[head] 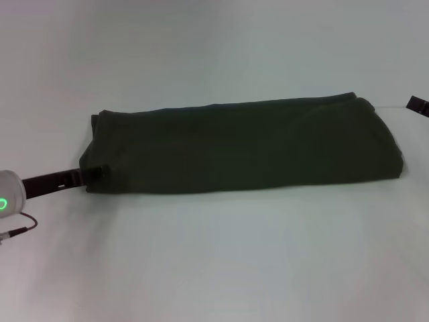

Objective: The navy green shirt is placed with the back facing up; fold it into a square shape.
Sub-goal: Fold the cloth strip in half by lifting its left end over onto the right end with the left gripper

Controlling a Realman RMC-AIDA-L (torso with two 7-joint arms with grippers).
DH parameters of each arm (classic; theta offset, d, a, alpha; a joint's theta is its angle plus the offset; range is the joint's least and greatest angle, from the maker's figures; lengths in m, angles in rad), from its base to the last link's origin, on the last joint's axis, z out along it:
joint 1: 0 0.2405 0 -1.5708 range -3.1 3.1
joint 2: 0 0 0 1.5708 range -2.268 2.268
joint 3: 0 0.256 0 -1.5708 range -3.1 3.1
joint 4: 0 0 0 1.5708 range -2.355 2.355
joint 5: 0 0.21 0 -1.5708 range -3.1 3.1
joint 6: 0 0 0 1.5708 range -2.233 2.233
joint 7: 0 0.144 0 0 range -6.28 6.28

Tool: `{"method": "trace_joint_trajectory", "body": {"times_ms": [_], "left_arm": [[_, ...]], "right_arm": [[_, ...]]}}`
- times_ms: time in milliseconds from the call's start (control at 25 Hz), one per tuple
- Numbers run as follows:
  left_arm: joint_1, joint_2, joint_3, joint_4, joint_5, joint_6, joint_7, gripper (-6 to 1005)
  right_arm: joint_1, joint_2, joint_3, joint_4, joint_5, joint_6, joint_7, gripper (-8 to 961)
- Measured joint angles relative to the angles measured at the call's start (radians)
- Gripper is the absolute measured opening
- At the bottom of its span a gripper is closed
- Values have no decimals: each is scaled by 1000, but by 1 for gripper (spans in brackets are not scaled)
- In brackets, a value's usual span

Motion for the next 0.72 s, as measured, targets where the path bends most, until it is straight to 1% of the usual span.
{"method": "trace_joint_trajectory", "body": {"times_ms": [280,720], "left_arm": [[-3,-3,35,0,1,-2,-6,718],[-12,-5,53,-13,1,-2,-1,704]], "right_arm": [[-1,1,-1,0,-1,1,1,834],[4,3,-1,0,-11,10,8,833]]}}
